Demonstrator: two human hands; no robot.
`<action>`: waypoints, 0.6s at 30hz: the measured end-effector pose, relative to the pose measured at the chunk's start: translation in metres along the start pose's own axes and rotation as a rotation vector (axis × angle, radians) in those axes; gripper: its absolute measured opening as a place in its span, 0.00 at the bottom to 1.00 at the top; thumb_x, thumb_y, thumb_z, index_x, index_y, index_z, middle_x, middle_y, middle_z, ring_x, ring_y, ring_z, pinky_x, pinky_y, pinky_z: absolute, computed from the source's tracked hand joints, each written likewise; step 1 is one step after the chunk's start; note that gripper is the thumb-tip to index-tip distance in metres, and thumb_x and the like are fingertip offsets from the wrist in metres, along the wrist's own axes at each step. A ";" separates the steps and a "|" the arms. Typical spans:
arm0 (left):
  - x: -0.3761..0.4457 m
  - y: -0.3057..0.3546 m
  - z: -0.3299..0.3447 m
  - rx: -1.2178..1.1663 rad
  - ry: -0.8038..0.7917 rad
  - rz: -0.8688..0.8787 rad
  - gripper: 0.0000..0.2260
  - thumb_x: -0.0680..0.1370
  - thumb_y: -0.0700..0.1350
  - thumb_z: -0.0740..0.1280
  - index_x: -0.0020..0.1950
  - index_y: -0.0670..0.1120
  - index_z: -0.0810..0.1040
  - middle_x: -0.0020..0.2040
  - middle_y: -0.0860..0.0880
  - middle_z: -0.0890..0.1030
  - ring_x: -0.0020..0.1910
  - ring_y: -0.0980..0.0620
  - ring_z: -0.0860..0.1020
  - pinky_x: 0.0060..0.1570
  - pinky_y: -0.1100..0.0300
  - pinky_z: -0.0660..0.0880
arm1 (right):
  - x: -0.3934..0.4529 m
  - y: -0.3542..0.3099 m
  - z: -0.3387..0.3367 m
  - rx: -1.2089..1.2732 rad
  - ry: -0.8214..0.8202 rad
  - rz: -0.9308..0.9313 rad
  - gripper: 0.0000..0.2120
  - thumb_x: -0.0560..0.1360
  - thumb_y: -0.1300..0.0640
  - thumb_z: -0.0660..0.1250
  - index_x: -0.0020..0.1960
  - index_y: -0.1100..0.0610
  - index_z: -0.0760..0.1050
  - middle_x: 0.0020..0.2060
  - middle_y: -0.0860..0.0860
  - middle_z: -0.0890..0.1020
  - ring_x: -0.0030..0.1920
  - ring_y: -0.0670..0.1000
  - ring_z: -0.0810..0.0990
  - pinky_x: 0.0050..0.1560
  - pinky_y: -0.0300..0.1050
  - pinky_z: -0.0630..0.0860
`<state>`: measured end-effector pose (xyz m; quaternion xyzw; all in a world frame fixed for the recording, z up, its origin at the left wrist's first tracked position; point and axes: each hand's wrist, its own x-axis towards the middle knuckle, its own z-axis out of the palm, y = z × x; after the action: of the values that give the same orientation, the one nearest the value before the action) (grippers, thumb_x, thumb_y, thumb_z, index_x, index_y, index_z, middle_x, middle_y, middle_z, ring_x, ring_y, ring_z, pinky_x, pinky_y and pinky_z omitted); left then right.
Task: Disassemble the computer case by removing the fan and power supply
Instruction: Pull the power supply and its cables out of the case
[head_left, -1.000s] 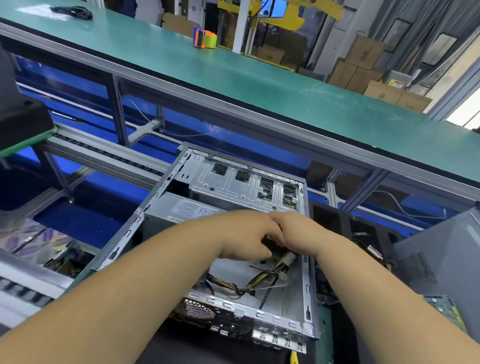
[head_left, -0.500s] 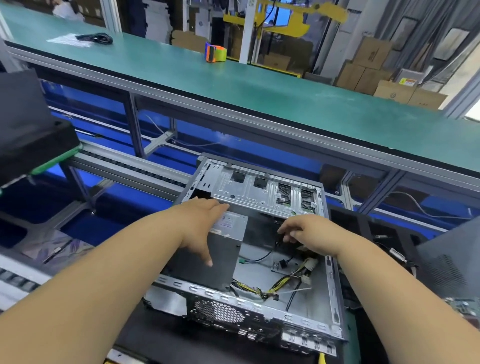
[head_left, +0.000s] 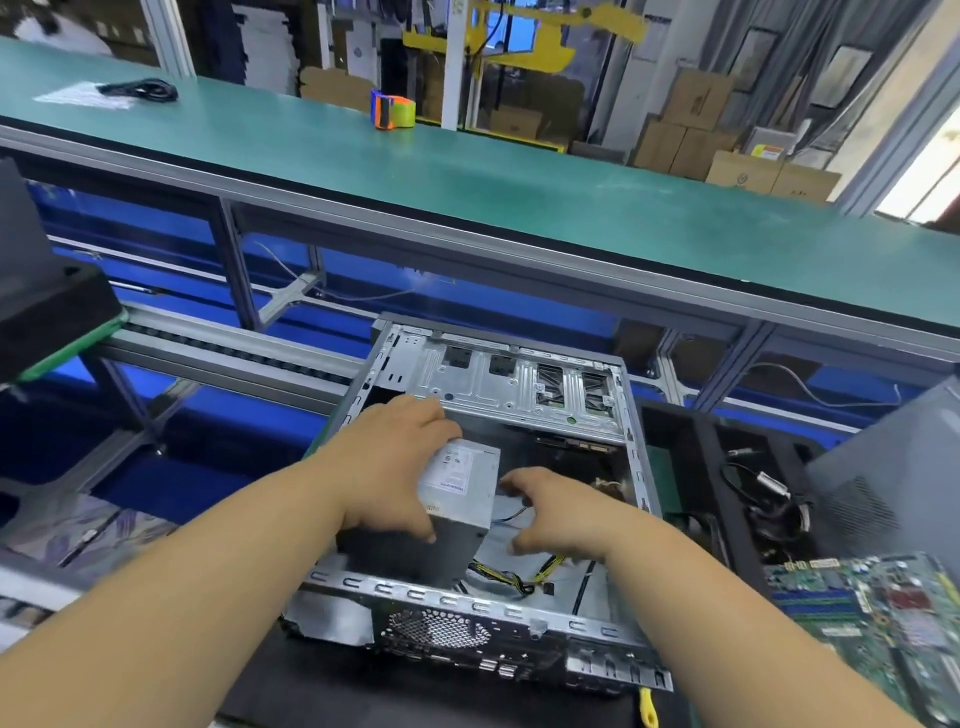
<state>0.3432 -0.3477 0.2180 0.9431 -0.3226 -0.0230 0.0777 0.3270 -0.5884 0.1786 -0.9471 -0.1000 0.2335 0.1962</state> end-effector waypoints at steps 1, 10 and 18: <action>-0.001 0.003 -0.003 0.015 0.015 0.021 0.48 0.57 0.68 0.73 0.74 0.55 0.63 0.61 0.59 0.65 0.61 0.57 0.63 0.61 0.62 0.62 | -0.001 0.002 0.001 0.002 -0.004 0.005 0.38 0.70 0.52 0.76 0.75 0.49 0.62 0.72 0.47 0.69 0.65 0.49 0.74 0.39 0.31 0.73; -0.012 0.024 -0.054 0.200 0.171 0.107 0.41 0.62 0.66 0.66 0.73 0.50 0.67 0.61 0.53 0.69 0.61 0.51 0.67 0.64 0.57 0.65 | -0.006 0.002 0.004 -0.056 -0.121 0.048 0.36 0.70 0.52 0.75 0.75 0.52 0.65 0.71 0.50 0.72 0.67 0.53 0.73 0.67 0.48 0.71; -0.028 0.023 -0.087 0.204 0.294 0.029 0.43 0.63 0.61 0.71 0.76 0.50 0.64 0.64 0.54 0.66 0.66 0.53 0.62 0.68 0.59 0.56 | 0.006 -0.002 0.006 -0.192 0.001 0.048 0.11 0.75 0.57 0.65 0.57 0.55 0.76 0.53 0.55 0.80 0.51 0.57 0.77 0.47 0.45 0.75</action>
<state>0.3152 -0.3364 0.3077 0.9344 -0.3223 0.1488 0.0283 0.3288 -0.5830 0.1718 -0.9637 -0.0990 0.2273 0.0990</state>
